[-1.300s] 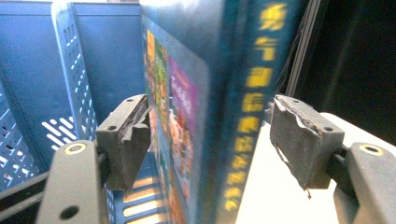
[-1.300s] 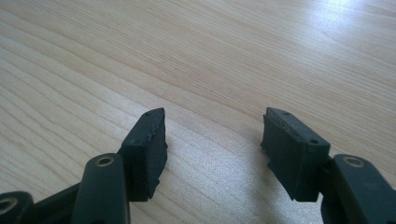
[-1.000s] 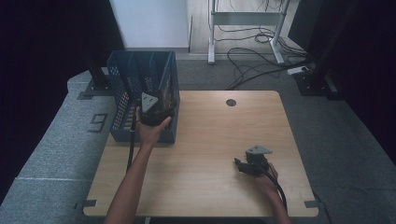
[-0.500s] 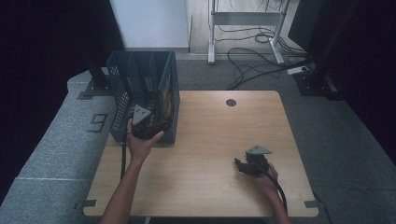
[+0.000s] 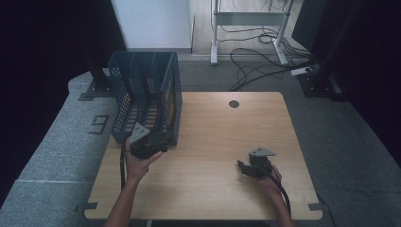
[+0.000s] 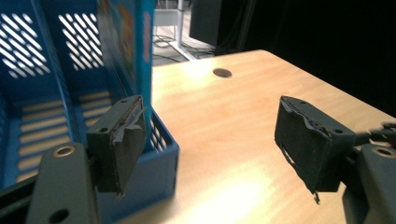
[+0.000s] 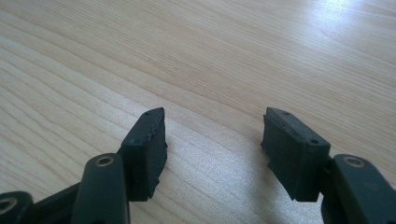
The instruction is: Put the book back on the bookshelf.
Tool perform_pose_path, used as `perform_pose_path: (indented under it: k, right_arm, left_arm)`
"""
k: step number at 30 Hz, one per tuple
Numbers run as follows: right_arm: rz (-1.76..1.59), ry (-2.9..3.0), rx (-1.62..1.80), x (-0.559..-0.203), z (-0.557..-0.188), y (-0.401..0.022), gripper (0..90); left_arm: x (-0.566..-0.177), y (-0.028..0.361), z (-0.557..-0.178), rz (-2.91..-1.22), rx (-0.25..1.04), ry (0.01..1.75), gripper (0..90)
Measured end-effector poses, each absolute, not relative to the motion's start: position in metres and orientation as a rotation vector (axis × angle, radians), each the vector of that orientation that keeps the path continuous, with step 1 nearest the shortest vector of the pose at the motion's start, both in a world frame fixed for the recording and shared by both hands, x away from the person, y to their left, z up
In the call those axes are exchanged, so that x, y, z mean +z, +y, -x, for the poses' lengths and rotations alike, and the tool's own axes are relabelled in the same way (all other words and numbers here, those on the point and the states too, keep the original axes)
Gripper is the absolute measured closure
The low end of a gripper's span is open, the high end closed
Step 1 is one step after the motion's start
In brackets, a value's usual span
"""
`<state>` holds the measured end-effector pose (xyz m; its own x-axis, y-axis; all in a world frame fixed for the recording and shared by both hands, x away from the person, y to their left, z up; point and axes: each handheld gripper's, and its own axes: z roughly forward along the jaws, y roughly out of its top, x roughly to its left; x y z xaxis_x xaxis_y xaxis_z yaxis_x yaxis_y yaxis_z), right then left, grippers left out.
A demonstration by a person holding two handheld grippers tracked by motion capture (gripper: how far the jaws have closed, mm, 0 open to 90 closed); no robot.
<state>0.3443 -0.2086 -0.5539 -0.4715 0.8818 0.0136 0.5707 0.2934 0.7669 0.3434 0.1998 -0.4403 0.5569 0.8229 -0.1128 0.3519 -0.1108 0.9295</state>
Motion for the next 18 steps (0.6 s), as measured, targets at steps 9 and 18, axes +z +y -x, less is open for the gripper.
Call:
perform_pose_path:
  k: [9,18]
  right_arm:
    - [-1.301,2.154,1.017,-0.554,-0.344,-0.209,38.8]
    - [-1.301,2.154,1.018,-0.554,-0.344,-0.209,38.8]
  left_arm:
    - [-0.464,0.201,-0.322,-1.774,0.475,0.973,25.1]
    - [-0.49,0.202,-0.31,-1.823,0.408,0.983,25.4]
